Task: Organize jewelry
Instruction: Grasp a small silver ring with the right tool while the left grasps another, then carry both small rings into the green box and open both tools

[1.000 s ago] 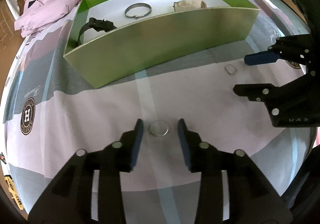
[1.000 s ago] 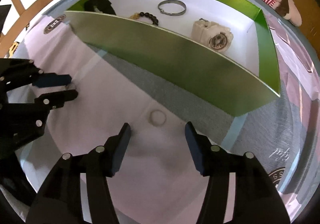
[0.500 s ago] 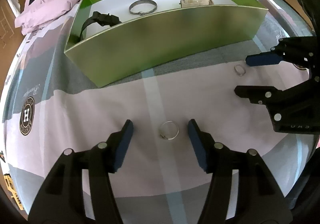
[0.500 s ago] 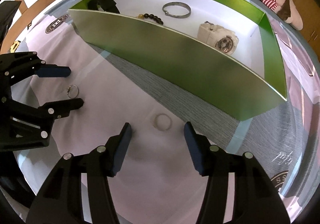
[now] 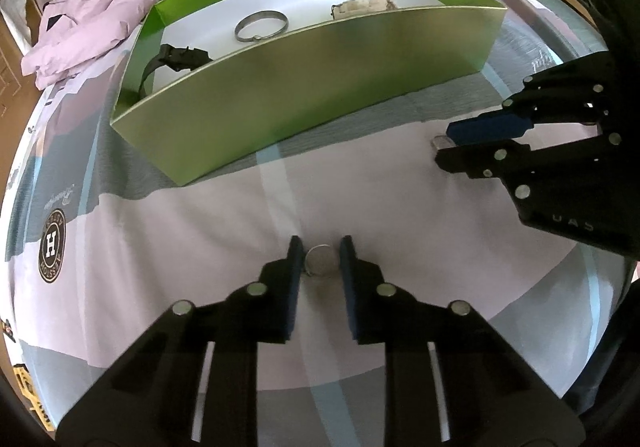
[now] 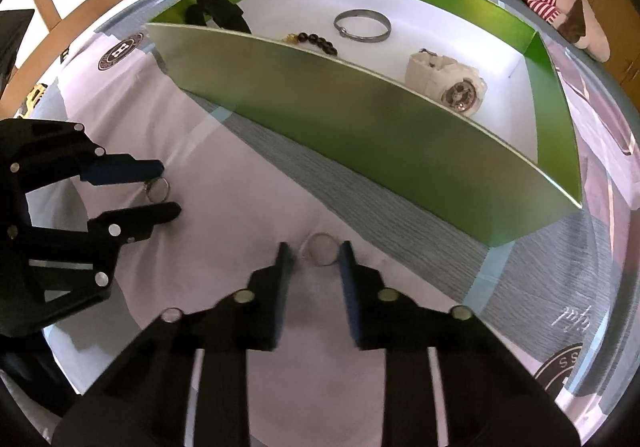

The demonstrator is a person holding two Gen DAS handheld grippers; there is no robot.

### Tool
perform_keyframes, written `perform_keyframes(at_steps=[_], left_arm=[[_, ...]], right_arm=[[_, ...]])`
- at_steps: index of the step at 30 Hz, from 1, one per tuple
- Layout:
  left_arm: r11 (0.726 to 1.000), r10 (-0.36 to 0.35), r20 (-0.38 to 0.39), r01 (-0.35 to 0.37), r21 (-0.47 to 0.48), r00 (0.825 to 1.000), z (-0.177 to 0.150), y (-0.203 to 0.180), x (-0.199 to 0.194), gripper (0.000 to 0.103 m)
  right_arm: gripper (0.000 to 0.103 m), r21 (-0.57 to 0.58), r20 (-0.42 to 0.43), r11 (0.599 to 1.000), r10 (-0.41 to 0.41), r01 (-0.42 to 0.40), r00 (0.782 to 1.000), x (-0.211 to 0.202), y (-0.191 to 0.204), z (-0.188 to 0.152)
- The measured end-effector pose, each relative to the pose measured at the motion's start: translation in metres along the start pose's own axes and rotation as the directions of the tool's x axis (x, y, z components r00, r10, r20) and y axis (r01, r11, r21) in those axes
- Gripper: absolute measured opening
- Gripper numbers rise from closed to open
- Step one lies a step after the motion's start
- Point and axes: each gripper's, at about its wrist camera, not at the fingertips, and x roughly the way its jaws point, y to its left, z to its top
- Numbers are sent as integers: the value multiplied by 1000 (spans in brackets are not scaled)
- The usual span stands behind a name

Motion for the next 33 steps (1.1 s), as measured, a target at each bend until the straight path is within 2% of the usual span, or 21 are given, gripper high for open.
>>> perform_keyframes(at_steps=[11, 17, 29, 33], left_arm=[[999, 1, 32, 1, -36, 999, 1, 6, -9, 19], [998, -22, 79, 26, -57, 997, 9, 9, -21, 19], [999, -20, 55, 21, -33, 998, 6, 5, -11, 19], [998, -19, 74, 24, -57, 997, 11, 9, -16, 19]], right_arm=[[19, 15, 17, 1000, -23, 23, 1000, -6, -3, 3], [19, 34, 78, 999, 2, -5, 997, -22, -8, 5], [19, 20, 39, 1000, -23, 23, 999, -13, -7, 4], [19, 22, 103, 1000, -8, 6, 995, -26, -6, 7]])
